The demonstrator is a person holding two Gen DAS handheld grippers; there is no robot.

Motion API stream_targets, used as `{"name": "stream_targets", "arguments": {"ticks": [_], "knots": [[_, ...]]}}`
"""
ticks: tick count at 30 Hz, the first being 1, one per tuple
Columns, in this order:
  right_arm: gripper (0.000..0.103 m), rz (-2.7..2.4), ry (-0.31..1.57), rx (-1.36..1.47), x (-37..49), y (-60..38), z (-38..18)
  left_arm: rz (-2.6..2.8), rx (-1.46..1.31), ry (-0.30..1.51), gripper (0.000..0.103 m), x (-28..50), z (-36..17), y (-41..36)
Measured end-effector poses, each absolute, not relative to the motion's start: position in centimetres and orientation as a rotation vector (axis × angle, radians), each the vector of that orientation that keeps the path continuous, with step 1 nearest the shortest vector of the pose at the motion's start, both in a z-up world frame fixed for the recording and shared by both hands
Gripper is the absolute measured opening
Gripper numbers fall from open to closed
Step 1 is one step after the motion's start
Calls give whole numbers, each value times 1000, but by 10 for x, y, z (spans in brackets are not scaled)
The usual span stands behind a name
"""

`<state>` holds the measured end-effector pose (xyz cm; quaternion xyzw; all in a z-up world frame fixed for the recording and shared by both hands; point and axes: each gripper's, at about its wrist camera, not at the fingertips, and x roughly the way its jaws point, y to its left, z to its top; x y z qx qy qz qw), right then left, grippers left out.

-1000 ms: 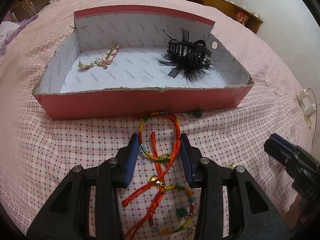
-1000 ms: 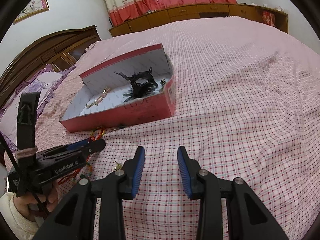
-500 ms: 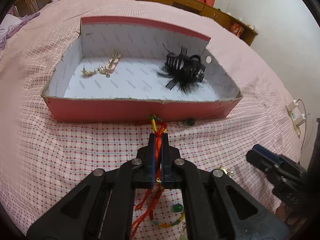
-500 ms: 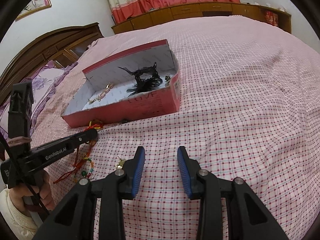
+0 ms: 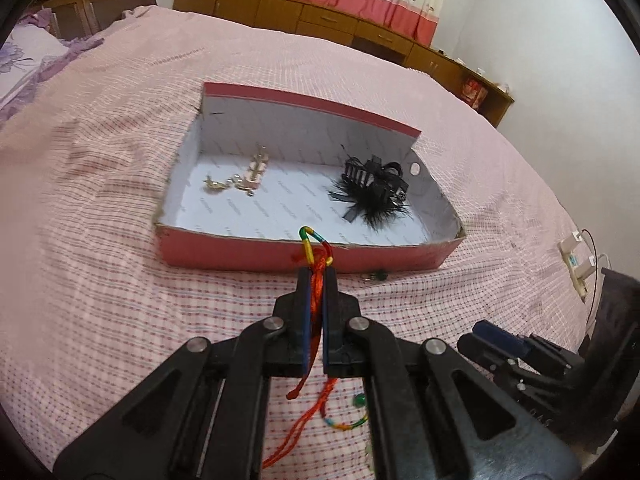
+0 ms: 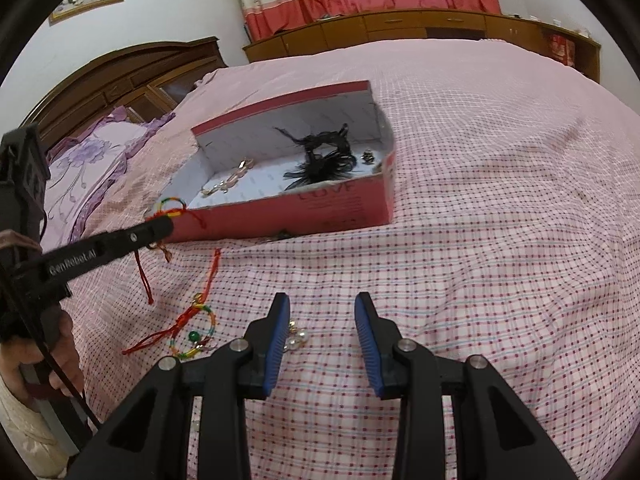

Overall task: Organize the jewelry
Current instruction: 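Hold the red-string bracelet in the left tool while right tool grasps the pearl earring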

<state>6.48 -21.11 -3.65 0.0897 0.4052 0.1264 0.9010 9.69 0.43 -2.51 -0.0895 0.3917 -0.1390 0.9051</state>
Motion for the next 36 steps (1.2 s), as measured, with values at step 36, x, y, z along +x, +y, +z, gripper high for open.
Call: {"name": "stream_targets", "arguments": {"ticks": [36], "knots": [[18, 321, 890, 138, 79, -167, -67, -259, -186, 854, 0, 79, -45, 26]]}}
